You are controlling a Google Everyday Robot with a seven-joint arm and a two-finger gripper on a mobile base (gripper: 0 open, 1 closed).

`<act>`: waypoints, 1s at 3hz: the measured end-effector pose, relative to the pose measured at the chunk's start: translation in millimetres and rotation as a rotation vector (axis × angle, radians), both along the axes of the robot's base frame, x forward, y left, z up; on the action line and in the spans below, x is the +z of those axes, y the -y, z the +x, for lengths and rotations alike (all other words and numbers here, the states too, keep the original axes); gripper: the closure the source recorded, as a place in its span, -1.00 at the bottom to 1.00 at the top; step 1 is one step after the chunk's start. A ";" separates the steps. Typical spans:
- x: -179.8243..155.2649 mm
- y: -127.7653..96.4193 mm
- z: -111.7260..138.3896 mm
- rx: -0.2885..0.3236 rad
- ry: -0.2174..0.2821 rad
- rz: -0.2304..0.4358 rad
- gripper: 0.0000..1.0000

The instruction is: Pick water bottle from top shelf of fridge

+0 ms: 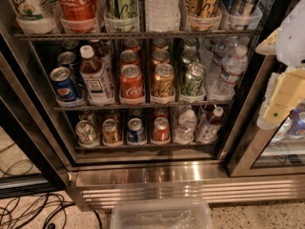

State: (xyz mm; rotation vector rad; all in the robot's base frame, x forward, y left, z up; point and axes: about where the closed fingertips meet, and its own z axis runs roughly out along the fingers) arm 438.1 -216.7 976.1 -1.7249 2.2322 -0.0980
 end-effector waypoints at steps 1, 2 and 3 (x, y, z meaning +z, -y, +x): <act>0.0 -0.1 0.0 0.000 0.000 0.000 -1.00; 0.4 -8.5 -0.1 -0.012 0.026 0.021 -1.00; -3.8 -33.9 -11.3 -0.058 0.084 0.095 -1.00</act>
Offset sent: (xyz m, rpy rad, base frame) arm -0.0008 0.0179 -0.0033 0.0499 -0.0434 -0.0303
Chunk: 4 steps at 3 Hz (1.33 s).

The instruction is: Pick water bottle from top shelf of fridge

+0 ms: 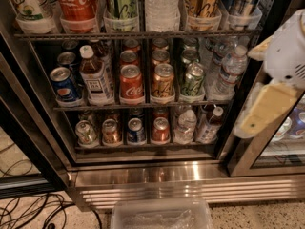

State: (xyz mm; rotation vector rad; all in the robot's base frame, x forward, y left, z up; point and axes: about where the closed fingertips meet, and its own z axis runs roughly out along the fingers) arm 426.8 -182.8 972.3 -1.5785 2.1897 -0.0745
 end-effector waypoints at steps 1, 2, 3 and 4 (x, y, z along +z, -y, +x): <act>-3.3 -31.5 4.1 -0.040 0.086 0.106 -1.00; 10.7 -71.5 24.2 -0.047 0.196 0.222 -1.00; 28.2 -95.0 43.6 -0.098 0.258 0.335 -1.00; 45.2 -103.1 50.9 -0.126 0.264 0.407 -1.00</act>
Offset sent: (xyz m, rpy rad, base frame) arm 0.0606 0.1143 0.0309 0.3838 -0.3640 -0.0705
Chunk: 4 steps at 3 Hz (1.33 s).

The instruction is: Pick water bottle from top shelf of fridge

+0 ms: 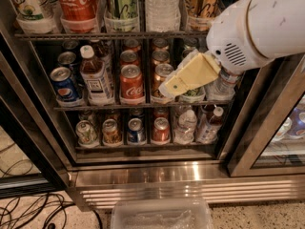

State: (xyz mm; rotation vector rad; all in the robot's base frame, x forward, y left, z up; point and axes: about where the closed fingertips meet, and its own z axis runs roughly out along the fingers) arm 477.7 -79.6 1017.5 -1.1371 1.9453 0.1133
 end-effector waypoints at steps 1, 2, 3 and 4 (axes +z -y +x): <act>0.0 0.0 0.0 0.000 0.000 0.000 -1.00; 4.2 -7.6 5.1 -0.033 0.059 0.022 -1.00; -1.5 -30.1 -0.1 -0.113 0.129 0.053 -1.00; 8.4 -47.6 6.5 -0.192 0.216 0.128 -1.00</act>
Offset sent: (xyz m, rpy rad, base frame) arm 0.0316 0.0376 0.0225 0.1594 -0.3771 -0.2303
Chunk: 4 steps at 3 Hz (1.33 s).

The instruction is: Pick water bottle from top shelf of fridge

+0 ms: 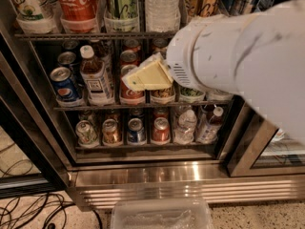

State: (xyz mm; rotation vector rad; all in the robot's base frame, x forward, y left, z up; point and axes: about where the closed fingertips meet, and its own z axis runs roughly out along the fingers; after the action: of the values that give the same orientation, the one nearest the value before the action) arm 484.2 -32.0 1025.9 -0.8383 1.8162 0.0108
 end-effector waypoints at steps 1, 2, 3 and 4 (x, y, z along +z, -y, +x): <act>20.1 -4.8 10.9 -0.056 0.111 0.092 -1.00; 42.8 4.4 24.6 -0.101 0.211 0.227 -1.00; 55.1 17.8 31.1 -0.138 0.278 0.341 -1.00; 54.8 20.8 36.2 -0.150 0.304 0.412 -1.00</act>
Offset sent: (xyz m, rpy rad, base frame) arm 0.0649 -0.0056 0.0605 0.4263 -0.3629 -0.1790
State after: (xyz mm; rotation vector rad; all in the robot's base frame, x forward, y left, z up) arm 520.4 -52.8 1080.7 -0.3871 1.5128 0.1482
